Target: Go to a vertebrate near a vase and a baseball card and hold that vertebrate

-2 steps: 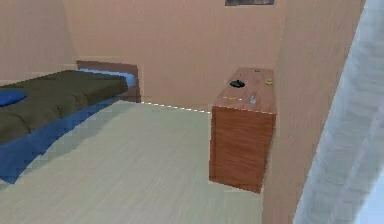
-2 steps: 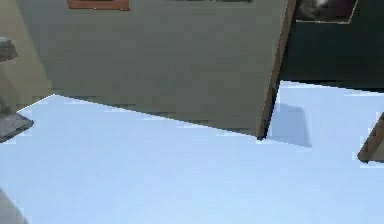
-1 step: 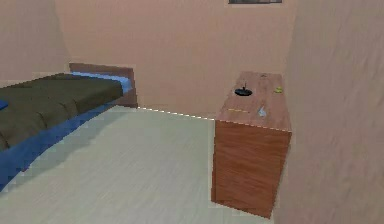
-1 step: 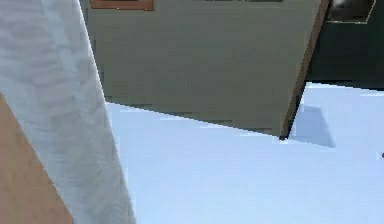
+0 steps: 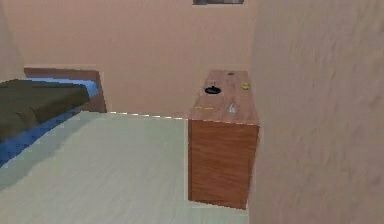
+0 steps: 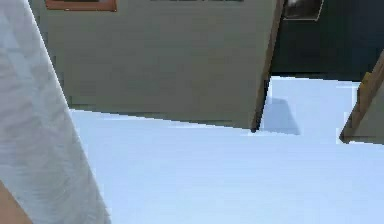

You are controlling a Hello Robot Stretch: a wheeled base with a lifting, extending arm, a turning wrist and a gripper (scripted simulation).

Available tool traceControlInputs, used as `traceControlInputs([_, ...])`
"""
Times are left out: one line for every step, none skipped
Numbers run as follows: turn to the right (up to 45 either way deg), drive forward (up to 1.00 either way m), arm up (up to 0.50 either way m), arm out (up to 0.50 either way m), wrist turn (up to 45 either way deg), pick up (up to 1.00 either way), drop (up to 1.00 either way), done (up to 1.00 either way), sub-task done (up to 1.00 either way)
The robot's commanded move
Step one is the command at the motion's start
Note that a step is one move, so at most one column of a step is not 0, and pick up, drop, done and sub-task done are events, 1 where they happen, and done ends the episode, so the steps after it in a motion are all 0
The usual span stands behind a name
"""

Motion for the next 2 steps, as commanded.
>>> traceControlInputs([0.0,0.90,0.00,0.00,0.0,0.00,0.00,0.00,0.00])
traceControlInputs([-45.0,0.00,0.00,0.00,0.0,0.00,0.00,0.00,0.00])
